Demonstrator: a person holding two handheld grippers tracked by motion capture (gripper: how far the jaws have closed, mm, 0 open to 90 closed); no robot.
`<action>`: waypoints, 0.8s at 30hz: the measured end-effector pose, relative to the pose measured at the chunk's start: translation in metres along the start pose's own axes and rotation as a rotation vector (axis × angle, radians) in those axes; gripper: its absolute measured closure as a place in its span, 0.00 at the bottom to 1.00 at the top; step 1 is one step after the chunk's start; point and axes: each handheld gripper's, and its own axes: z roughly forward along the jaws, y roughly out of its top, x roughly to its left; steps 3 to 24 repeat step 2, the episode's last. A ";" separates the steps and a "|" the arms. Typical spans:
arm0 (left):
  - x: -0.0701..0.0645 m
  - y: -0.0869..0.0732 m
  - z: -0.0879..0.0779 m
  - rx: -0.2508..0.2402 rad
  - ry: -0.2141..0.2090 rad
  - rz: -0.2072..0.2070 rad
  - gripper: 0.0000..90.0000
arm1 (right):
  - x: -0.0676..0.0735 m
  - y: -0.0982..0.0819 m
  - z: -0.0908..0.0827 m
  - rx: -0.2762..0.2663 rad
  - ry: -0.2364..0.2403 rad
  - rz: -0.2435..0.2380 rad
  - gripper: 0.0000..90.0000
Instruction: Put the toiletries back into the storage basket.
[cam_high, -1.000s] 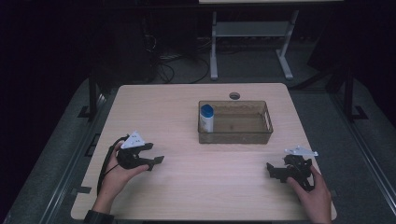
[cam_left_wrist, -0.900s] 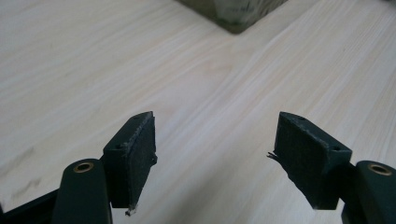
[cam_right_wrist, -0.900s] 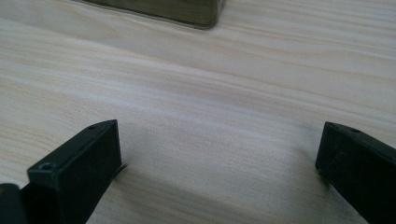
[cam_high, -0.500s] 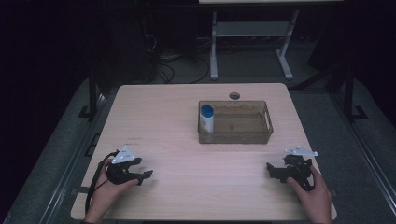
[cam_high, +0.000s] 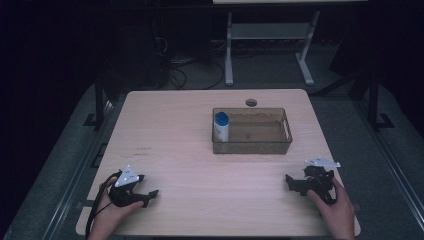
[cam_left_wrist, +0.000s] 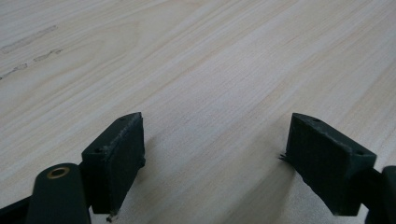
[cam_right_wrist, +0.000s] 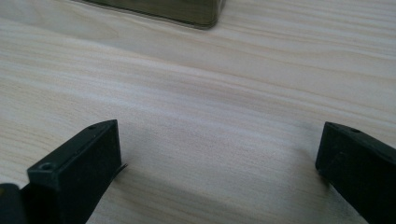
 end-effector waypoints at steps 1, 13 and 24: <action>0.000 0.000 0.000 -0.003 -0.002 -0.002 0.20 | 0.000 0.000 0.000 0.000 0.000 0.000 0.00; 0.000 0.000 0.000 -0.002 -0.003 -0.001 0.20 | 0.000 0.000 0.000 0.000 0.000 0.000 0.00; 0.000 0.000 0.000 -0.002 -0.003 -0.001 0.20 | 0.000 0.000 0.000 0.000 0.000 0.000 0.00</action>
